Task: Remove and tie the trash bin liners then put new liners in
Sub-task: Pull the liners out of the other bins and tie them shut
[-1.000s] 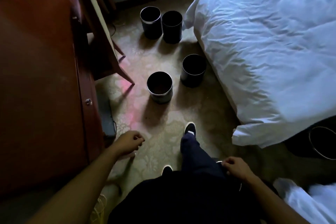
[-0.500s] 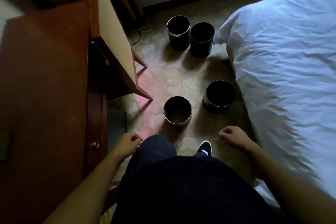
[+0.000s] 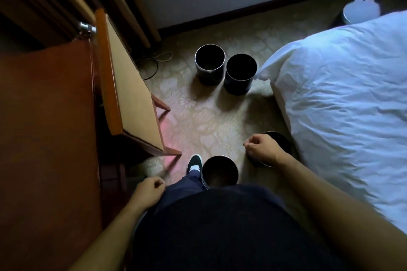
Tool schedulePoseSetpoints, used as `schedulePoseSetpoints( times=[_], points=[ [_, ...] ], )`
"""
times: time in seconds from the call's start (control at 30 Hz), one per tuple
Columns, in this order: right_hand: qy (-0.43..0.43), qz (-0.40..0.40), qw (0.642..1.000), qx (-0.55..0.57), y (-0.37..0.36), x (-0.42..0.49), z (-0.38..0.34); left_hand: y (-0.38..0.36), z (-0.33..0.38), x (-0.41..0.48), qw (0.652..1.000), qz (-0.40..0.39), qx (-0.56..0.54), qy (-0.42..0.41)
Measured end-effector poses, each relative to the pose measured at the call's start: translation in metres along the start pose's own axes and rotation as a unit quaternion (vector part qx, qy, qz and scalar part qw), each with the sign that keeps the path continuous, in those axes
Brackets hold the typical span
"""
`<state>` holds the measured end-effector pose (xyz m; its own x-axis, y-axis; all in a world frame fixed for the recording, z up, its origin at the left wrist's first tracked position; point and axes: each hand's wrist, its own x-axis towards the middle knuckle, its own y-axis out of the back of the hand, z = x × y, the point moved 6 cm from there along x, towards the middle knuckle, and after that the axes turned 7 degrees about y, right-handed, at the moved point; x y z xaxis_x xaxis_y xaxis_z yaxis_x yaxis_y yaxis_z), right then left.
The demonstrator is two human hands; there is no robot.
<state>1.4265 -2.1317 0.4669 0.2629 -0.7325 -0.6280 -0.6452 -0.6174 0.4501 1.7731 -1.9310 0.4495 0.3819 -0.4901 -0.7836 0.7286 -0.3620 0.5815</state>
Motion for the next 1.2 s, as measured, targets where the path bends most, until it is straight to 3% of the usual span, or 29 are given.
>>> schedulePoseSetpoints(
  times=[0.2, 0.33, 0.6, 0.8, 1.03, 1.2],
  points=[
    [-0.145, 0.074, 0.987, 0.012, 0.019, -0.008, 0.027, 0.042, 0.120, 0.050, 0.985, -0.102, 0.077, -0.120],
    [-0.194, 0.104, 0.975, 0.014, 0.027, -0.010, 0.040, 0.056, 0.217, 0.074, 0.971, -0.153, 0.074, -0.169],
    [-0.246, 0.115, 0.958, 0.087, 0.069, 0.044, 0.075, 0.105, 0.395, 0.137, 0.959, -0.138, 0.072, -0.237],
    [-0.193, 0.087, 0.971, 0.113, 0.154, 0.141, 0.054, 0.152, 0.439, 0.194, 0.979, -0.068, 0.076, -0.176],
    [-0.058, 0.087, 0.988, 0.110, 0.267, 0.262, -0.051, 0.188, 0.410, 0.231, 0.996, -0.021, 0.074, -0.049],
    [-0.004, 0.086, 0.988, 0.131, 0.313, 0.327, -0.126, 0.197, 0.393, 0.259, 0.997, -0.043, 0.071, -0.008]
  ],
)
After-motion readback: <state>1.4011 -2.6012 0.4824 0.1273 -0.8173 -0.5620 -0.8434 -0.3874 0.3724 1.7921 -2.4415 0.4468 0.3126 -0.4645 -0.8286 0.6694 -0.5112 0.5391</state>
